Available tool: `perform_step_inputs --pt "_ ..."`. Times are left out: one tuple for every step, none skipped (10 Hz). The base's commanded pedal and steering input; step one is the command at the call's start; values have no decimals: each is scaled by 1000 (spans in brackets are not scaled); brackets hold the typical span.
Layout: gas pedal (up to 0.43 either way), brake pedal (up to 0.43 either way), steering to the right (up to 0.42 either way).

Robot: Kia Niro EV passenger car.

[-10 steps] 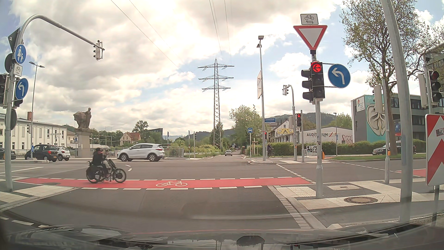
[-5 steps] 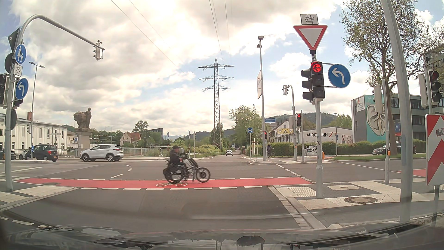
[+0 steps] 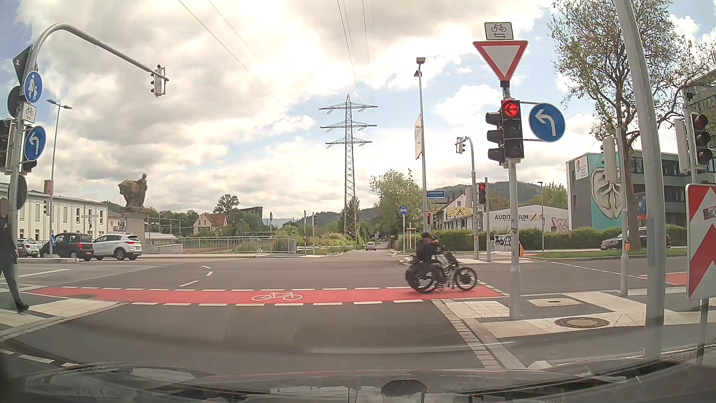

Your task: Follow the waypoints while adhering to traffic rules and regulations

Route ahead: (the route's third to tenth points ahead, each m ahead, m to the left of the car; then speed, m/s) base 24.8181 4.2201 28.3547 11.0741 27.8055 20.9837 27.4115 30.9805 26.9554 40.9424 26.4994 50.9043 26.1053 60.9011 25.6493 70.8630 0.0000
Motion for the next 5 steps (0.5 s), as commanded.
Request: perform_step_inputs --pt "0 262 -4" --pt "0 262 -4" --pt "0 262 -4" --pt "0 262 -4" --pt "0 262 -4"
